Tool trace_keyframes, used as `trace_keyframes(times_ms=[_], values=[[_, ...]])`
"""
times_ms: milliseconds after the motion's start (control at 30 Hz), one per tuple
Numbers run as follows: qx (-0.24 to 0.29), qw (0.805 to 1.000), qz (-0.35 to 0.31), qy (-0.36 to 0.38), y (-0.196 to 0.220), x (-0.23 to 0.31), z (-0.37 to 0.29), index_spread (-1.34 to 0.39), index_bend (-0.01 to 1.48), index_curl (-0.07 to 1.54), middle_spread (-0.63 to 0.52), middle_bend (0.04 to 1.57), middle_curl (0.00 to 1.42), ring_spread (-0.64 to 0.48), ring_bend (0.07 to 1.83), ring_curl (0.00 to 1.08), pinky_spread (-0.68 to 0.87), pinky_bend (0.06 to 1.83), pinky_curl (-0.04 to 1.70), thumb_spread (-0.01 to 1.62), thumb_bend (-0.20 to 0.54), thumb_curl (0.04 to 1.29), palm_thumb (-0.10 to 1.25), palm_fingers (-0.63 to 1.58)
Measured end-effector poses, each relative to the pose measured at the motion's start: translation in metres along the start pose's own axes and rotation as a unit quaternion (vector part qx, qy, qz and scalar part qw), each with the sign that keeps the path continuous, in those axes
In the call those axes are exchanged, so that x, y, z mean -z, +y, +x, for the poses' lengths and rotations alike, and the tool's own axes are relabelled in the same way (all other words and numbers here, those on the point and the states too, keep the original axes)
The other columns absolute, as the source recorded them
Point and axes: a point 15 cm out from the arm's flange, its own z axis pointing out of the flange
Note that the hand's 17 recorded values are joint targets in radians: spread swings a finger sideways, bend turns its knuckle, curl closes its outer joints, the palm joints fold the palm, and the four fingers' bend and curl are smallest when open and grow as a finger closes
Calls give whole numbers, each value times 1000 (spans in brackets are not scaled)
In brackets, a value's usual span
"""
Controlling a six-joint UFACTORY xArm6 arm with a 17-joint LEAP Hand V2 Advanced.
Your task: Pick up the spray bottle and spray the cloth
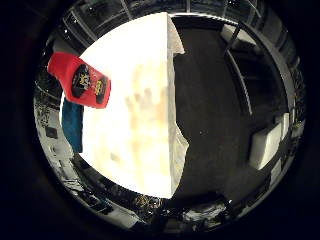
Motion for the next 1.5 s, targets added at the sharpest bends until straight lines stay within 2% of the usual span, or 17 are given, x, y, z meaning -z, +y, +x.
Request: trace_keyframes(times_ms=[500,800,1500], values=[[-5,999,-11,-35,-10,-37,-11,-189,146,242,90,210,339,175,421,255,341,381,322,910,-32,288,207,58],[3,999,-6,-43,-35,-48,-15,-181,145,242,86,212,341,174,429,255,344,383,320,910,-31,289,206,60],[3,997,-21,-70,-45,-88,-30,-178,143,238,96,222,342,174,437,252,343,394,315,910,-31,290,206,65]])
